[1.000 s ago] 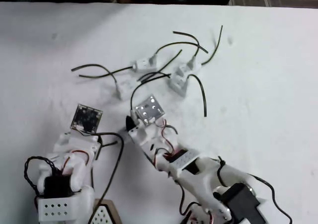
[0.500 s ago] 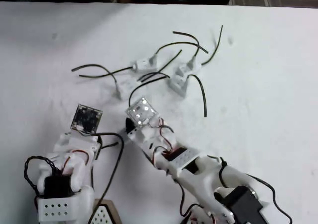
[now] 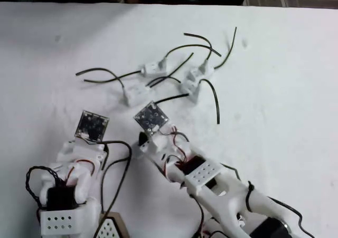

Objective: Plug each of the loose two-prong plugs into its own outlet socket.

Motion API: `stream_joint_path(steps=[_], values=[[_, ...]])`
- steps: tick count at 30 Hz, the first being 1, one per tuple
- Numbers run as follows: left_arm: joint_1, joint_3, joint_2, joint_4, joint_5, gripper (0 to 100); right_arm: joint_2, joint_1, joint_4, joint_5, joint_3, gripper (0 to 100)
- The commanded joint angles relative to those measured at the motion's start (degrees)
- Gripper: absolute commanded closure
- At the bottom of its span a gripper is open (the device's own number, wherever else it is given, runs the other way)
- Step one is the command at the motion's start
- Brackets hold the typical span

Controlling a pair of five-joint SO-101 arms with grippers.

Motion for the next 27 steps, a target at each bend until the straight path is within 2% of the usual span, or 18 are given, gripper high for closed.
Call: stream_joint_path(steps=[1, 6, 27], values=[[-0.4, -0.4, -0.5, -0.1, -0.6, 82, -1.0, 0.6, 2.9, 0.8, -0.8, 98.1], [-0.4, -0.4, -0.5, -0.1, -0.6, 82, -1.0, 0.5, 3.0, 0.8, -0.5, 98.1], [-0.4, -0.4, -0.5, -0.1, -0.6, 82, -1.6, -0.3, 17.4, 0.4, -0.9, 98.1]])
